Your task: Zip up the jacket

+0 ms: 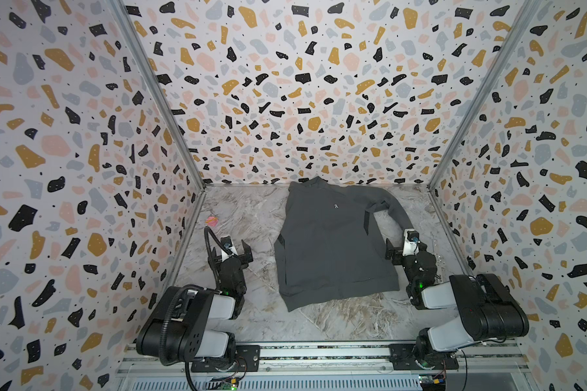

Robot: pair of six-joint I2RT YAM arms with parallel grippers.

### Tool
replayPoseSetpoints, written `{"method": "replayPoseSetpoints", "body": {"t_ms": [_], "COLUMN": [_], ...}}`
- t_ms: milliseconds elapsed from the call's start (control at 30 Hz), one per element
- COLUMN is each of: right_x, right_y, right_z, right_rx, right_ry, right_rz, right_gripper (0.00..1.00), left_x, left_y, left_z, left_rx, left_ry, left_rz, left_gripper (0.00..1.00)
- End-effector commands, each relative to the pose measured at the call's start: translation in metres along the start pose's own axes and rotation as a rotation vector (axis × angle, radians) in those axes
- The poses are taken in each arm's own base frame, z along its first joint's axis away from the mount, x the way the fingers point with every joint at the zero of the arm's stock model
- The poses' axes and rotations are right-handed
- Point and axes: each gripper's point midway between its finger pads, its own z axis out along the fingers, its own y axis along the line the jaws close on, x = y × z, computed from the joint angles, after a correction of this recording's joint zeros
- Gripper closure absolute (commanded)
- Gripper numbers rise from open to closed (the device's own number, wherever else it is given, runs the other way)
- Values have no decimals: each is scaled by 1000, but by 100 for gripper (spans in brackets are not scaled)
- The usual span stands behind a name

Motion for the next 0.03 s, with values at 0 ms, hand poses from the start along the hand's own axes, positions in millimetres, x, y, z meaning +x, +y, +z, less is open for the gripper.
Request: {"method": "replayPoseSetpoints", "body": {"t_ms": [0], "right_x": [-13], "right_y": [3], "right_z": [-8], "right_rx": [25], "right_ry": [-60], "right_rz": [-38], "right_gripper": [1], "left_x": [-15], "left_y": [0], "left_z": [2], "left_rx": [1], "left_ry": [-48], "left_rz": [-29], "left_gripper": [0]}}
